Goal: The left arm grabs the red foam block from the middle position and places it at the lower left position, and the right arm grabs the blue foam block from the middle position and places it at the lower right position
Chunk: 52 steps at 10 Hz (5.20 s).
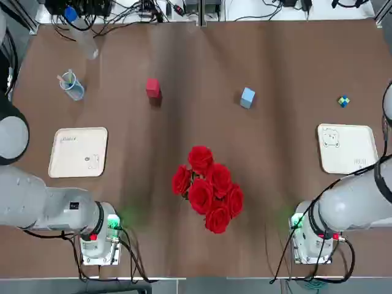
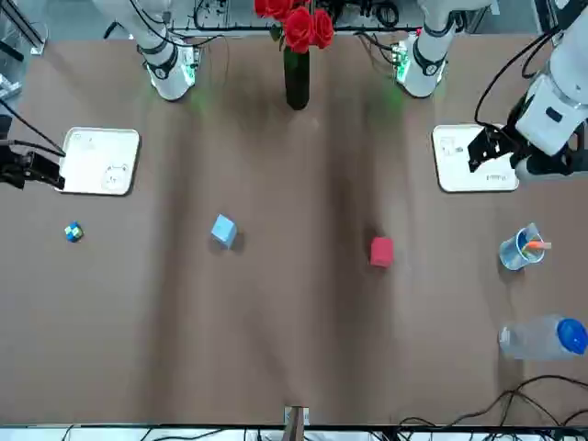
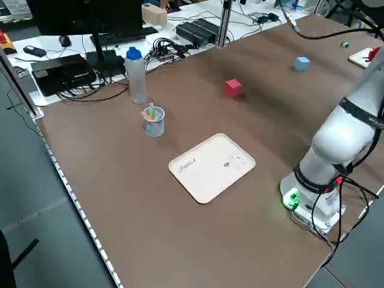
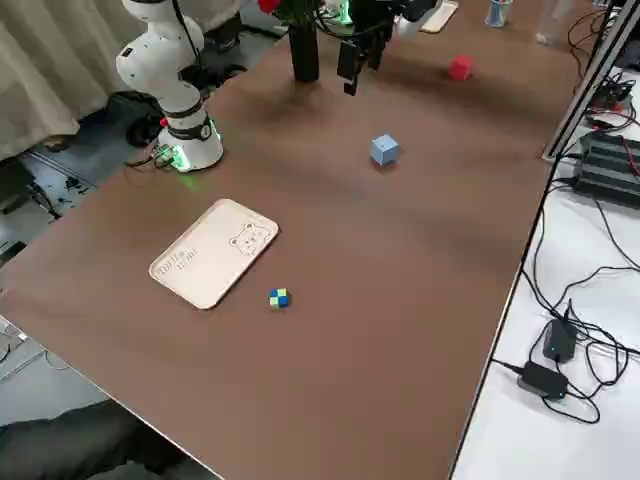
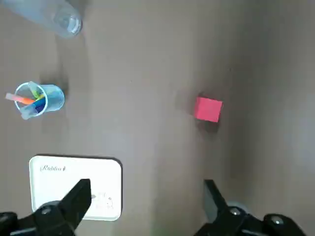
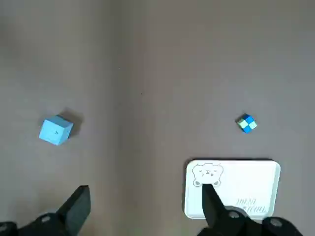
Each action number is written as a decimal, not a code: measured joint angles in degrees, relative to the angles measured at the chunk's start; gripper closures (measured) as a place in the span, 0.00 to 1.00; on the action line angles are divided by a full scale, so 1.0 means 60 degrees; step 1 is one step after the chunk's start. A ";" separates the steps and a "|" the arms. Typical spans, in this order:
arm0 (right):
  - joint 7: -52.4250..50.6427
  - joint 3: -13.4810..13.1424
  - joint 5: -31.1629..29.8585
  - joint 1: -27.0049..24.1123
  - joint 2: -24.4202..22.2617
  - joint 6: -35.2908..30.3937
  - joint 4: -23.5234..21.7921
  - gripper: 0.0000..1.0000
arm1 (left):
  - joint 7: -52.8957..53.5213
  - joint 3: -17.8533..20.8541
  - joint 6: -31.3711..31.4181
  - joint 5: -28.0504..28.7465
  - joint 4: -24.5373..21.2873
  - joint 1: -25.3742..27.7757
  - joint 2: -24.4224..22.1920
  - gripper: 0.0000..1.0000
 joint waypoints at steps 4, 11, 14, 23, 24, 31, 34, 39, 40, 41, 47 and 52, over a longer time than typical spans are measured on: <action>0.0000 0.0005 0.0000 0.0001 0.0000 -0.0001 0.0000 0.00 | 0.0129 -0.0005 -0.0008 0.0000 0.0005 -0.0009 0.0182 0.00; 0.0044 0.0174 0.0362 0.0895 0.0968 0.0243 -0.0171 0.00 | -0.1188 -0.0121 0.2544 -0.0010 -0.0653 -0.0296 0.2580 0.00; 0.2462 0.0196 0.0599 0.2247 0.2478 0.0515 -0.0252 0.00 | -0.2487 -0.0157 0.4419 0.0196 -0.1667 -0.1293 0.3439 0.00; 0.5749 0.0061 0.0926 0.2816 0.3150 0.1873 -0.1131 0.00 | -0.2567 -0.0169 0.6620 0.0997 -0.1918 -0.1827 0.5584 0.00; 0.5749 0.0045 0.0926 0.2797 0.3150 0.1873 -0.1151 0.00 | -0.2567 -0.0169 0.6620 0.0998 -0.1918 -0.1887 0.5611 0.00; 0.7247 0.0131 0.1053 0.3328 0.2918 0.4882 -0.3431 0.00 | -0.2519 -0.0137 0.6349 0.1024 -0.1868 -0.2063 0.6023 0.38; 0.8970 0.0154 0.1184 0.4070 0.2816 0.6052 -0.3845 0.00 | -0.2377 -0.0039 0.4448 0.1043 -0.1561 -0.1398 0.5431 0.38; 0.9219 0.0160 0.1188 0.4601 0.3201 0.7227 -0.4662 0.00 | -0.1757 -0.0032 0.2855 0.1105 -0.2970 0.1218 0.2897 0.38; 0.9219 0.0156 0.1188 0.4611 0.3288 0.7288 -0.4667 0.00 | -0.1230 -0.0028 0.2955 0.1115 -0.3726 0.1950 0.2475 0.38; 0.9219 0.0159 0.1188 0.4632 0.3387 0.7383 -0.4675 0.00 | -0.0649 -0.0022 0.3148 0.1116 -0.4544 0.2664 0.2097 0.38; 0.9219 0.0163 0.1188 0.4817 0.3771 0.7695 -0.4704 0.05 | 0.0151 -0.0020 0.5586 0.3367 -0.7612 0.5505 0.1938 0.38; 0.9163 0.0152 0.1185 0.4826 0.3907 0.7647 -0.4662 0.40 | 0.1095 -0.0131 0.6554 0.3832 -0.7927 0.6427 0.2119 0.16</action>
